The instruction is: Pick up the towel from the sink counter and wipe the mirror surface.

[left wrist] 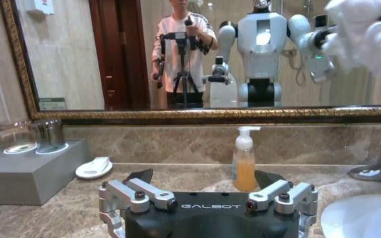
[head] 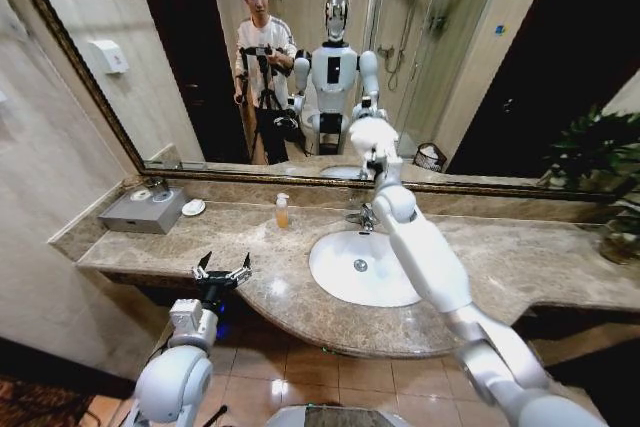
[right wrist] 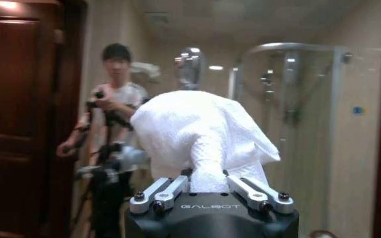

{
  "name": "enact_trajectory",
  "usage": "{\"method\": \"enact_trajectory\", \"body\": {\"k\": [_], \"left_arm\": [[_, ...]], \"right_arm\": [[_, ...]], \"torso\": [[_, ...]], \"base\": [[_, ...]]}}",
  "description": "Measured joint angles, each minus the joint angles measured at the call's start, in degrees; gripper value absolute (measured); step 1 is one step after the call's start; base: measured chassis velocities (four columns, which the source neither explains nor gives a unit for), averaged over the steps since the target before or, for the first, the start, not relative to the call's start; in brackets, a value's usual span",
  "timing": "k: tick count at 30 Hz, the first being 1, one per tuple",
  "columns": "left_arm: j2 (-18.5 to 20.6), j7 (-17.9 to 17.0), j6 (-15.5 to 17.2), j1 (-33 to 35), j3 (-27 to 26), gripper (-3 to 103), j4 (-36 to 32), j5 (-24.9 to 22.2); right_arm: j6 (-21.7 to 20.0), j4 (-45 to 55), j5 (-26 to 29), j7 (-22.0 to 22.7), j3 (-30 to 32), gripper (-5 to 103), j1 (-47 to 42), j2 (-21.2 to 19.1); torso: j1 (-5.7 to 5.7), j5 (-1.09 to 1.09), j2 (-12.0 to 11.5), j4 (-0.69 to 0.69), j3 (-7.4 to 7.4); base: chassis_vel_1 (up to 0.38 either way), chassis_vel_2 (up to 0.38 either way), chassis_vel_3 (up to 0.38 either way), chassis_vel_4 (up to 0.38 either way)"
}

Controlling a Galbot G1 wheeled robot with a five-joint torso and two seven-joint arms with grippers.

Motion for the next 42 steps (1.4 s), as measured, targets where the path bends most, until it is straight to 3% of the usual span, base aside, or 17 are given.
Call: {"method": "enact_trajectory", "body": {"k": [7, 14, 17, 33, 42], "left_arm": [[0.0, 0.0, 0.0, 0.0, 0.0, 100, 0.0, 0.0], [0.0, 0.0, 0.0, 0.0, 0.0, 100, 0.0, 0.0], [0.0, 0.0, 0.0, 0.0, 0.0, 100, 0.0, 0.0], [0.0, 0.0, 0.0, 0.0, 0.0, 100, 0.0, 0.0], [0.0, 0.0, 0.0, 0.0, 0.0, 100, 0.0, 0.0]], "right_arm": [[0.9, -1.2, -1.5, -0.2, -2.7, 14, -3.6, 3.2], [1.3, 3.3, -1.2, -0.3, -1.8, 14, -7.7, -1.2], [1.3, 4.7, -0.9, -0.1, -1.7, 14, -7.1, -1.9], [-2.6, 4.2, 8.2, 2.2, 1.8, 14, 14.2, -10.3], [-3.4, -2.5, 10.1, -0.2, -1.4, 14, 23.7, -10.8]], "torso": [[0.0, -0.01, 0.0, 0.02, 0.0], [0.0, 0.0, 0.0, -0.08, 0.0], [0.0, 0.01, 0.0, -0.03, 0.0], [0.0, 0.01, 0.0, -0.02, 0.0], [-0.01, 0.01, 0.0, -0.04, 0.0]], "base": [[0.0, 0.0, 0.0, 0.0], [0.0, 0.0, 0.0, 0.0], [0.0, 0.0, 0.0, 0.0], [0.0, 0.0, 0.0, 0.0], [0.0, 0.0, 0.0, 0.0]]}}
